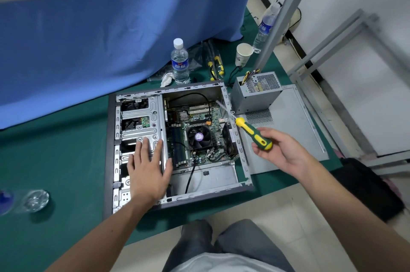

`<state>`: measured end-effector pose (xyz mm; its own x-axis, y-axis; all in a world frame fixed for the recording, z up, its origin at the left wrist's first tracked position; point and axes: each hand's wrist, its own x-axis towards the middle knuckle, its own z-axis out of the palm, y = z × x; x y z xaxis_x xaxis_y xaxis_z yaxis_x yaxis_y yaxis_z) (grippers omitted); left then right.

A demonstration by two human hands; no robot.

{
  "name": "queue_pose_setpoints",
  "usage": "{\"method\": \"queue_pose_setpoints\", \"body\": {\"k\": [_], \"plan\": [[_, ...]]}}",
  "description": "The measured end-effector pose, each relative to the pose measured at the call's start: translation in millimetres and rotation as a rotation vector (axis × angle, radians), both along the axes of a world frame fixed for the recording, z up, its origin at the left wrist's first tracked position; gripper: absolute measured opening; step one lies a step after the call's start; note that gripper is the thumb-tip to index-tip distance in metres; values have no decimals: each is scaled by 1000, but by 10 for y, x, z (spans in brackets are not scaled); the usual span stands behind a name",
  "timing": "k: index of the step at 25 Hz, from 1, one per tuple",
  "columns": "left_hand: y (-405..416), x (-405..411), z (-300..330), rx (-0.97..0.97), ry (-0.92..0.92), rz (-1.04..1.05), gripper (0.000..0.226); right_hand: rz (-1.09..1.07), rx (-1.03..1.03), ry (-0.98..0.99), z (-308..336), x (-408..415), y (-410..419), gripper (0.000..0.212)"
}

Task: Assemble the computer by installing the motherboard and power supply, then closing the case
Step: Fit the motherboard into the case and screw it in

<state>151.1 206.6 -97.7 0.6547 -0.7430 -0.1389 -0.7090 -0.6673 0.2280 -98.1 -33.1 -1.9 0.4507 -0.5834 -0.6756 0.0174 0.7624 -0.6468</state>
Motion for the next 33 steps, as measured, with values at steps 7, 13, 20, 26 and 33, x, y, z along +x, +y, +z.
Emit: {"method": "queue_pose_setpoints", "body": {"k": [7, 13, 20, 26, 33], "plan": [[-268, 53, 148, -62, 36, 118, 60, 226, -92, 231, -208, -118, -223, 28], [-927, 254, 114, -46, 35, 163, 69, 366, -380, 654, -776, -73, -199, 21], [-991, 217, -70, -56, -55, 184, 73, 471, -487, 844, -1304, 110, -256, 20], [-1034, 218, -91, -82, -70, 201, 72, 487, -478, 936, -1625, 356, -314, 11], [-1041, 201, -100, -73, -87, 216, 71, 421, -444, 925, -1863, 394, -267, 19]]}}
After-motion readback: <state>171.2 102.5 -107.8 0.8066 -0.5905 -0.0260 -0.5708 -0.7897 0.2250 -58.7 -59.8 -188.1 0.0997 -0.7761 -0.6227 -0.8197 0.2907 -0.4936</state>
